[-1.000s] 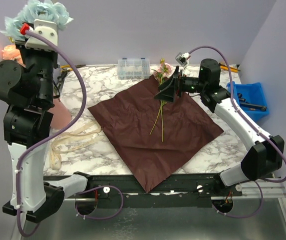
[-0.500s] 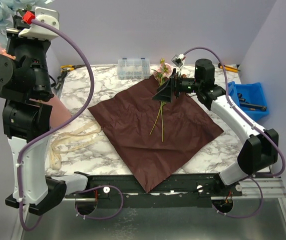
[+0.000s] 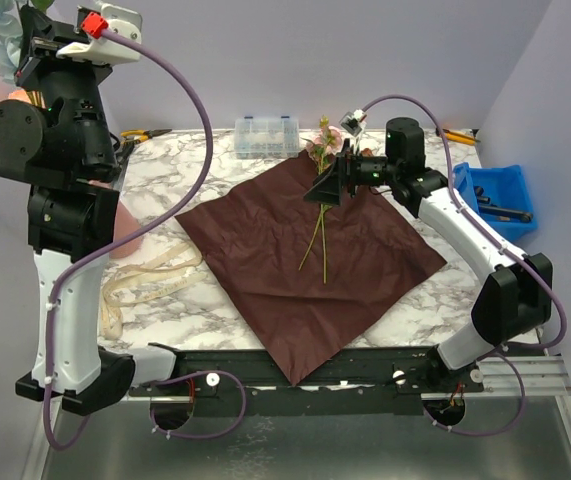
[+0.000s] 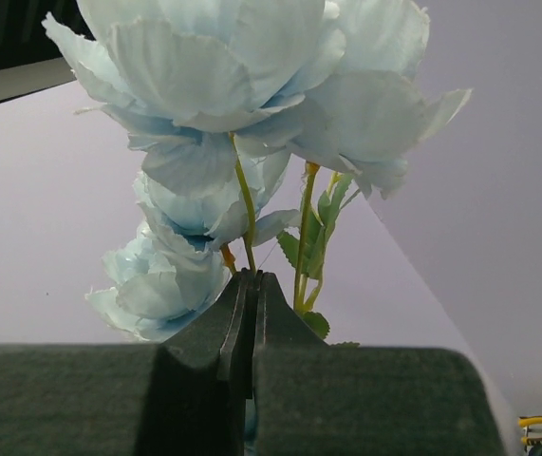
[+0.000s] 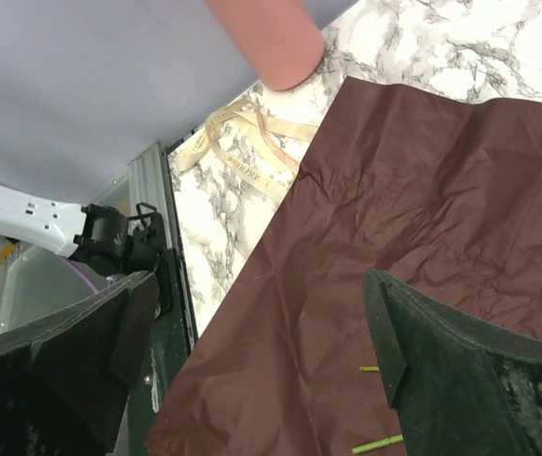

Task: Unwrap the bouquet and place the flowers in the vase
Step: Adjust the fake flower.

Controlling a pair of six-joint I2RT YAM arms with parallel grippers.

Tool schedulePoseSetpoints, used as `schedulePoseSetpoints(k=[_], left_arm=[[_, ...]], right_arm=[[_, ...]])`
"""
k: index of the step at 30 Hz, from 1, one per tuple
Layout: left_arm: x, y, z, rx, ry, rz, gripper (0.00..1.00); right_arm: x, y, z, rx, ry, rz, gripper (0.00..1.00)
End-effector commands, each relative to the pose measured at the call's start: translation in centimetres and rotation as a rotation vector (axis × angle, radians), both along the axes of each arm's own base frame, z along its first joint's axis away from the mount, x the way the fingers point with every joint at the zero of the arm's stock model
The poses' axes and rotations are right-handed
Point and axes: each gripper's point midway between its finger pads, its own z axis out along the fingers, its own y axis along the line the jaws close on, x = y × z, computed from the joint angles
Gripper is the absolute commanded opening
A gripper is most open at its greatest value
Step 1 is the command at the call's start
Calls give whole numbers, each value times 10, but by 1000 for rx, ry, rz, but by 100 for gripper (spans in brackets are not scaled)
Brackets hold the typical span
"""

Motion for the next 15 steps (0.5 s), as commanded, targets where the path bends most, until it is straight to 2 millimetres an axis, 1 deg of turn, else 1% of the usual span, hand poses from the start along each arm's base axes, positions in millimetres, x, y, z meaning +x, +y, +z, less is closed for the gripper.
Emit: schedulePoseSetpoints(k=[1,5,7,9,12,13,15], left_arm=[[5,1,13,23,-54,31,0],[22,-5,11,42,-46,23,0],[34,-3,8,40,-33,23,0],[45,11,5,28,-19,33,0],[64,41,-5,7,9,71,0],[66,56,-8,1,16,96,0],[71,72,-15,-25,28,96,0]], right_arm=[[8,-1,-5,-18,-2,-21,100],[8,-1,-6,-19,0,-20,100],[7,-2,-7,-20,2,-19,100],[7,-2,-8,-22,1,-21,100],[6,-3,-10,-24,2,-23,100],[5,-3,-10,-25,1,-23,100],[5,-3,-11,-27,-1,-23,100]])
